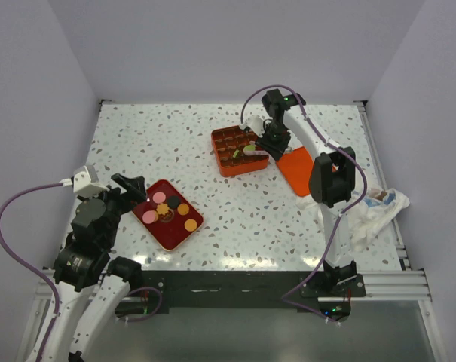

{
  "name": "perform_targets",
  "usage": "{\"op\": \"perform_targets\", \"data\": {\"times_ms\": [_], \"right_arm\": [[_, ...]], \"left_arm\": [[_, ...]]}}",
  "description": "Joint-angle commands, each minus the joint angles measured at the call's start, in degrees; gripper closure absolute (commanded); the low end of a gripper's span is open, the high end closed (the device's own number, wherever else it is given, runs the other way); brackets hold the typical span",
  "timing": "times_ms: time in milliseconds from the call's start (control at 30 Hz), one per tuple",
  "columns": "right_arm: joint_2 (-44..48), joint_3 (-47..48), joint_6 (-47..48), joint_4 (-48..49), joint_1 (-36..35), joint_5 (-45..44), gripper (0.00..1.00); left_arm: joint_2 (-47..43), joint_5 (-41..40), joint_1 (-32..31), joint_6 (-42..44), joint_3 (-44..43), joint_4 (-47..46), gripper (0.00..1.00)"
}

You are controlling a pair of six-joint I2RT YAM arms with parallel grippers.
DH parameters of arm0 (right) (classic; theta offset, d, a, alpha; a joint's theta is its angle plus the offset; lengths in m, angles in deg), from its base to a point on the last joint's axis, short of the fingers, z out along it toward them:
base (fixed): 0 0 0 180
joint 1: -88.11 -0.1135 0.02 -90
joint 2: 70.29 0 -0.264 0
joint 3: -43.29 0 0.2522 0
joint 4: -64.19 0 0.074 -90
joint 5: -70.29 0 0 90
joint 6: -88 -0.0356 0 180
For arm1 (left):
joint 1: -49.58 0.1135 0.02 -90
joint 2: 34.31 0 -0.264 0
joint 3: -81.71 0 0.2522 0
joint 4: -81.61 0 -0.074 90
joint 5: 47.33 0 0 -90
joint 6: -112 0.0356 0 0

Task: Pack the cookies
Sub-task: Place the fake cookies in the packing box.

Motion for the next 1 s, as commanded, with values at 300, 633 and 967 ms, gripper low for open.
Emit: {"op": "perform_targets", "data": {"times_ms": [300, 633, 967], "right_arm": [[0.87, 0.27, -0.95, -0.88, 0.01, 1.74, 0.67], [0.95, -0.35, -1.38, -0.80, -0.34, 2.27, 0.64], [0.87, 0.09, -1.47, -0.62, -0.43, 2.09, 0.61]], "left_arm": [[0.40, 0.23, -0.24, -0.51, 0.21, -3.08, 0.12], [0.67, 0.40, -0.15, -0.43, 0.21, -3.35, 0.12], [0.67, 0.40, -0.15, -0.34, 0.21, -3.26, 0.12]]}}
